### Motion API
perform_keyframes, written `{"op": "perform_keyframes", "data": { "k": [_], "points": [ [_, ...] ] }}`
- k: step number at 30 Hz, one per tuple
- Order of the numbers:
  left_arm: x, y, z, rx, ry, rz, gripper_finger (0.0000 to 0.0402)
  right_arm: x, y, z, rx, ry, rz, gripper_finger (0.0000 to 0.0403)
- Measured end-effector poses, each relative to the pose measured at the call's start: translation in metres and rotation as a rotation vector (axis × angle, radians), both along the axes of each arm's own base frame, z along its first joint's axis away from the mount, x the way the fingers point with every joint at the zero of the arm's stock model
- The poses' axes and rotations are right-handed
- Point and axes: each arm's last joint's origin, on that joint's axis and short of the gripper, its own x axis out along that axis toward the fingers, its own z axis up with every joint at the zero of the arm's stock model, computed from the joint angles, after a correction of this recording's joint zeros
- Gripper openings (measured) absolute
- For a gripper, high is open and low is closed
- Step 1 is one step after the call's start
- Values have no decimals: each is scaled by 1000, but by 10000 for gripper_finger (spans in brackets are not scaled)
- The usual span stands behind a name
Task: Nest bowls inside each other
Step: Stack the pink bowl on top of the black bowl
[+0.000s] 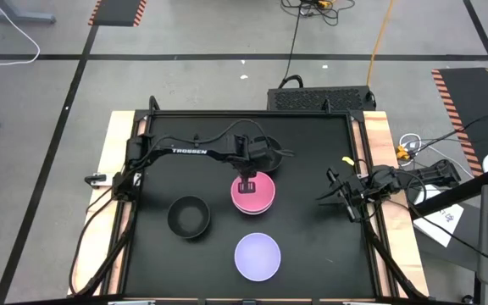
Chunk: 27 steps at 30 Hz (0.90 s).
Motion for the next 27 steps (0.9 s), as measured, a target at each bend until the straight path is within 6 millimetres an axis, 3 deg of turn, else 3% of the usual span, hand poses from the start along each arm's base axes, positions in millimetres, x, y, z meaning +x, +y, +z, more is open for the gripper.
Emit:
{"op": "perform_keyframes", "data": {
  "k": [16, 27],
  "points": [
    [-7, 0, 12, -21, 45, 15, 4, 0, -1, 0, -5, 2, -27, 68],
    [-1, -1, 14, -49, -26, -5, 4, 0, -1, 0, -3, 4, -26, 68]
  ]
}}
